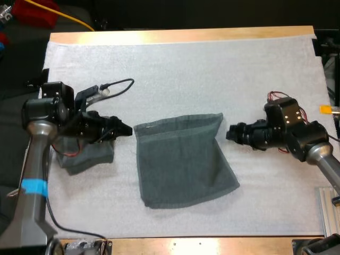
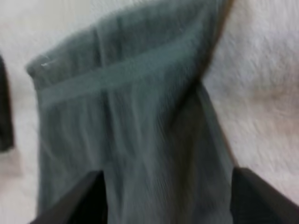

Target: Pick towel from pile, fold and stack

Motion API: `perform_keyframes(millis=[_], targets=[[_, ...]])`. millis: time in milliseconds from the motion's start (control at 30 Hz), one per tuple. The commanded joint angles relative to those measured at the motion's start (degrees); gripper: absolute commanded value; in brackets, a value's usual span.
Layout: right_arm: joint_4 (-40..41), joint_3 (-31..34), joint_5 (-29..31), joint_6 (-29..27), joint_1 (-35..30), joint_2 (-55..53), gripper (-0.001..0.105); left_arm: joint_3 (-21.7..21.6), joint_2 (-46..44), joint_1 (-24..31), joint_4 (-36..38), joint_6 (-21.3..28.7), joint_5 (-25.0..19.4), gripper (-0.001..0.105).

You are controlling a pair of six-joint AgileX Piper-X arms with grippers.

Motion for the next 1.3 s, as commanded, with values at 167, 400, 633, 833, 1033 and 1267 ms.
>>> perform_keyframes(millis=[167, 400, 633, 833, 1033, 1267], targets=[[11.01, -0.29, 1.92, -5.67, -0.33, -4.66, 0.056, -0.22, -7.47, -5.08, 4.07, 1.21, -4.47, 0.060], [20.97, -0.29, 2.11, -9.85, -0.33, -9.96, 0.056, -0.22, -13.68, -13.77, 8.46, 0.91, -11.74, 0.060], [26.23, -0.29, 2.11, -10.01, -0.33, -16.29, 0.056, 2.66, -20.70, -19.34, 11.08, -2.40, -15.24, 0.060], [28.23, -0.22, 2.11, -10.01, -0.33, -20.35, 0.056, 6.45, -27.32, -20.60, 11.54, -5.28, -14.40, 0.060], [26.11, 4.25, 0.41, -10.01, -0.33, -21.23, 0.056, 6.92, -31.35, -20.60, 11.54, -5.82, -8.80, 0.060], [14.95, 12.25, 0.40, -7.30, -0.33, -21.07, 0.055, 6.92, -32.26, -20.60, 11.54, -5.82, -5.43, 0.060]])
